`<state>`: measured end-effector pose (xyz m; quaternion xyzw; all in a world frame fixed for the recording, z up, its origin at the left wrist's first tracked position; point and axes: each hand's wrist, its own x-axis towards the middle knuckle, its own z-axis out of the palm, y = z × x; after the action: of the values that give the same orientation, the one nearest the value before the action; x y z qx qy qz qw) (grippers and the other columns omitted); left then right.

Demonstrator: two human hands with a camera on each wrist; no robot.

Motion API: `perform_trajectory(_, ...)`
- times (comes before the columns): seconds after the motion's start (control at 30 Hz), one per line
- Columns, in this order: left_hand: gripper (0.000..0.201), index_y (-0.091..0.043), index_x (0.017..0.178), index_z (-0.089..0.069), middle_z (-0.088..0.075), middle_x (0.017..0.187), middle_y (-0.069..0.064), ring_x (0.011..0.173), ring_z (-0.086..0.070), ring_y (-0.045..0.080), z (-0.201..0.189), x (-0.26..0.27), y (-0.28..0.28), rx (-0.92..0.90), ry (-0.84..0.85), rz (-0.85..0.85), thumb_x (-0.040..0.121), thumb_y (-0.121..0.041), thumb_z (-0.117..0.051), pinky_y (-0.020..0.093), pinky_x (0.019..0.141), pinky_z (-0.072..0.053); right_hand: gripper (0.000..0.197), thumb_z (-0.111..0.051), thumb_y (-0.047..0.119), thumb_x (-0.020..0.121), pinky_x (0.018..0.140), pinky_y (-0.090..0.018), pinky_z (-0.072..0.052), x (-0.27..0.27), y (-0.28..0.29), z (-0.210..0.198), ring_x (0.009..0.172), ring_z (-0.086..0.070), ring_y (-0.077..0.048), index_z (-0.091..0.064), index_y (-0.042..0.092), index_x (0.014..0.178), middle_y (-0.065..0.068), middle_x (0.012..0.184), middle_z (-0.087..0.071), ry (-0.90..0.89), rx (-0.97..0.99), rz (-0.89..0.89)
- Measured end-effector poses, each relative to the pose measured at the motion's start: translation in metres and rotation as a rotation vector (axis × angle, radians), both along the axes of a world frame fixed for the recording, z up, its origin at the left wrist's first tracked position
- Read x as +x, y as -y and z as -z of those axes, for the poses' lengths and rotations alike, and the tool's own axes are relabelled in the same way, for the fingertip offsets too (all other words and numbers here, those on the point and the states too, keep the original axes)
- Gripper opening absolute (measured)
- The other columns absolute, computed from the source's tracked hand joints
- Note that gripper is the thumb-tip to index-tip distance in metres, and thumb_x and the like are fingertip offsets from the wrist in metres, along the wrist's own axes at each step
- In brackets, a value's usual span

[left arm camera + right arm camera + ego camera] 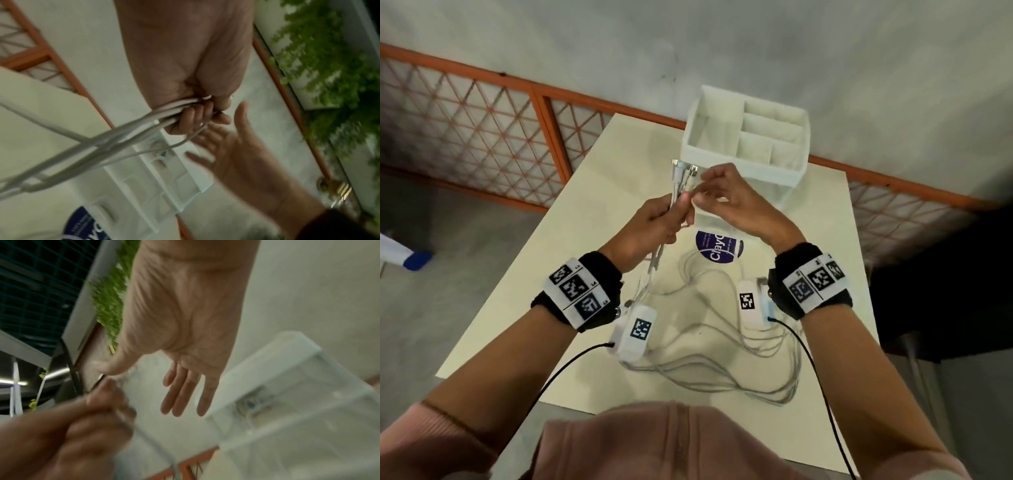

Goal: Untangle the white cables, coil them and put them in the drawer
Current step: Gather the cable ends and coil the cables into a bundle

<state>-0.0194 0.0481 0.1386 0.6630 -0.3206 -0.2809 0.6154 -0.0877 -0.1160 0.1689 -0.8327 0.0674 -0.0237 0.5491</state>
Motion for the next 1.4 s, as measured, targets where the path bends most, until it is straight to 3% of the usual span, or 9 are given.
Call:
perform_trajectory(0.13, 0.041, -0.016, 0.071, -0.052, -0.033, 0.053, -0.008, 0.048, -0.031, 0.008, -0.008, 0.008, 0.001, -0.1, -0.084, 0.009, 0.101, -0.035, -0.033, 0.017, 0.05, -0.03, 0.024, -0.054, 0.027, 0.094, 0.104, -0.037, -0.045, -0.003, -0.014, 0.033, 0.104, -0.065, -0.018, -0.058, 0.012, 0.113, -0.015, 0.108, -0.068, -0.086, 0.069, -0.21)
perform_trajectory(0.33, 0.04, -0.024, 0.067, -0.045, -0.033, 0.066, -0.008, 0.058, -0.032, 0.004, -0.005, 0.029, -0.011, -0.095, -0.002, -0.233, 0.101, -0.042, -0.032, 0.017, 0.059, -0.033, 0.031, -0.046, 0.031, 0.098, 0.064, -0.009, -0.04, -0.014, 0.005, 0.044, 0.057, -0.052, -0.002, -0.061, 0.009, 0.083, 0.001, 0.062, -0.054, -0.164, -0.093, -0.093)
perform_trajectory(0.5, 0.038, -0.021, 0.071, -0.046, -0.06, 0.072, -0.009, 0.086, -0.062, 0.013, 0.008, 0.035, -0.015, -0.181, -0.111, -0.321, 0.101, -0.04, -0.032, 0.032, 0.083, -0.051, 0.033, -0.039, 0.029, 0.1, 0.075, -0.019, -0.045, -0.051, 0.045, 0.066, 0.067, -0.053, -0.013, -0.058, 0.007, 0.086, 0.002, 0.065, -0.051, -0.266, 0.015, -0.07)
perform_trajectory(0.63, 0.039, -0.018, 0.067, -0.036, -0.036, 0.049, -0.011, 0.046, -0.046, 0.008, 0.014, 0.024, -0.008, -0.283, -0.123, -0.425, 0.102, -0.035, -0.032, 0.032, 0.064, -0.057, 0.035, -0.042, 0.031, 0.099, 0.067, -0.01, -0.043, -0.072, 0.057, 0.074, 0.062, -0.052, -0.009, -0.06, 0.012, 0.076, 0.007, 0.063, -0.055, -0.401, -0.076, -0.049)
perform_trajectory(0.73, 0.038, -0.021, 0.066, -0.032, -0.03, 0.045, -0.013, 0.043, -0.027, 0.005, 0.016, 0.016, -0.001, -0.196, -0.008, -0.384, 0.101, -0.036, -0.037, 0.024, 0.047, -0.037, 0.037, -0.046, 0.034, 0.098, 0.061, -0.012, -0.04, -0.073, 0.055, 0.072, 0.06, -0.046, -0.009, -0.06, 0.014, 0.07, -0.008, 0.069, -0.053, -0.364, -0.199, -0.018)
perform_trajectory(0.87, 0.02, -0.019, 0.075, -0.056, -0.038, 0.04, -0.015, 0.041, -0.033, 0.003, 0.019, -0.008, 0.015, 0.09, 0.216, -0.097, 0.086, -0.031, -0.066, 0.014, 0.046, -0.029, 0.036, -0.048, 0.032, 0.097, 0.058, -0.015, -0.04, -0.05, 0.034, 0.04, 0.053, -0.045, -0.003, -0.06, 0.015, 0.068, 0.009, 0.058, -0.052, -0.152, -0.218, 0.08)
perform_trajectory(1.0, 0.015, -0.001, 0.084, -0.064, -0.051, 0.038, -0.02, 0.038, -0.046, -0.006, 0.017, -0.021, 0.022, 0.094, 0.133, -0.041, 0.087, -0.016, -0.066, 0.003, 0.047, -0.033, 0.038, -0.041, 0.033, 0.1, 0.049, -0.018, -0.042, -0.039, 0.024, 0.013, 0.045, -0.041, -0.008, -0.059, 0.017, 0.071, 0.008, 0.048, -0.043, -0.102, -0.15, 0.07)
perform_trajectory(1.2, 0.03, 0.0, 0.089, -0.069, -0.055, 0.056, 0.003, 0.042, -0.044, -0.001, 0.015, 0.02, 0.007, 0.051, 0.217, -0.488, 0.09, -0.029, -0.061, 0.026, 0.05, -0.035, 0.044, -0.041, 0.038, 0.099, 0.054, -0.015, -0.038, -0.078, 0.054, 0.049, 0.049, -0.039, -0.013, -0.053, 0.012, 0.065, 0.003, 0.049, -0.042, -0.277, -0.205, 0.036)
perform_trajectory(1.4, 0.031, 0.007, 0.092, -0.067, -0.067, 0.091, 0.029, 0.088, -0.063, 0.04, 0.033, 0.053, -0.01, 0.433, 0.346, -0.588, 0.086, -0.023, -0.067, 0.037, 0.074, -0.045, 0.03, -0.036, 0.029, 0.101, 0.061, -0.027, -0.044, -0.109, 0.081, 0.077, 0.056, -0.037, -0.013, -0.051, 0.007, 0.088, 0.0, 0.065, -0.036, -0.314, -0.169, 0.239)
